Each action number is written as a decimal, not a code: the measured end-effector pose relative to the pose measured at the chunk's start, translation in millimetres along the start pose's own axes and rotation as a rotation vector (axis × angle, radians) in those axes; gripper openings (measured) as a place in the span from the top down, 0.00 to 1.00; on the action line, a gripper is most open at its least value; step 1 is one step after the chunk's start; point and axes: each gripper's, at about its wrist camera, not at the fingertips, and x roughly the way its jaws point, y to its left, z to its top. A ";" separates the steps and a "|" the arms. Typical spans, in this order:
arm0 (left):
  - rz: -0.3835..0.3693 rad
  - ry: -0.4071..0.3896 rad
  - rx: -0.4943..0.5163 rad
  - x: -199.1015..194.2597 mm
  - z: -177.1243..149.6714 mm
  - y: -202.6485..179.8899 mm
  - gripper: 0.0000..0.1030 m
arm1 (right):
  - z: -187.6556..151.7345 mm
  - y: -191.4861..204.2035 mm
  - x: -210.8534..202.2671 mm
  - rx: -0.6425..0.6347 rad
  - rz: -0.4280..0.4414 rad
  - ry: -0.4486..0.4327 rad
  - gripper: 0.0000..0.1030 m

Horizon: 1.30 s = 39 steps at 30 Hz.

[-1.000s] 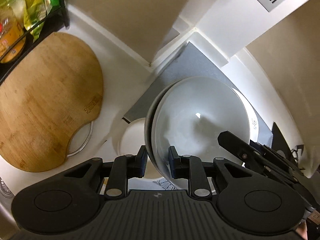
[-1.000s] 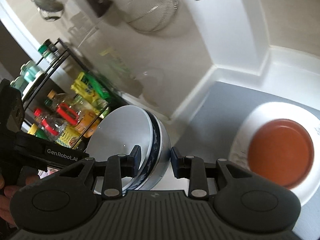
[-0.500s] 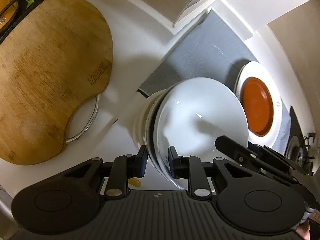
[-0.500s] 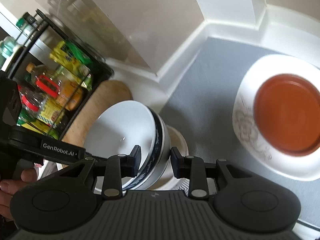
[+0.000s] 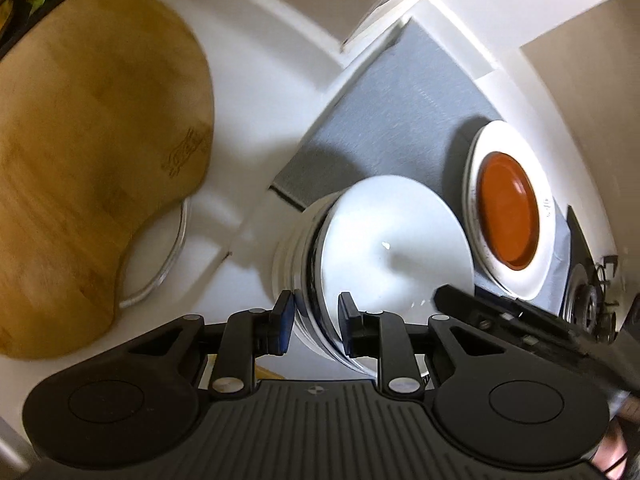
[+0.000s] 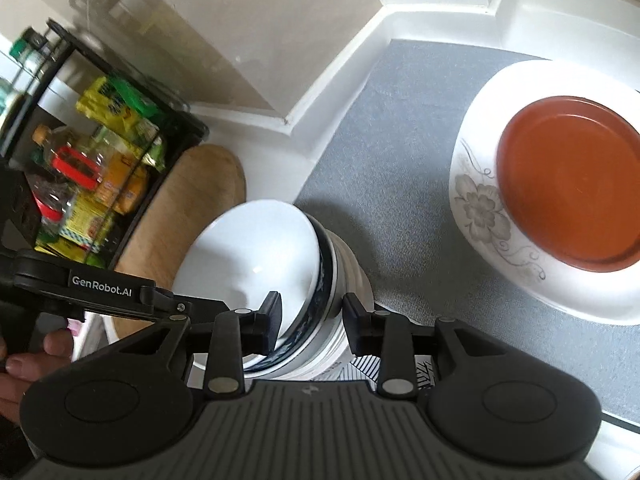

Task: Organize plates and bowls

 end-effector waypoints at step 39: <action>0.258 -0.252 0.216 -17.4 -11.5 -21.0 0.07 | -13.0 6.8 -6.2 0.034 -0.064 -0.059 0.47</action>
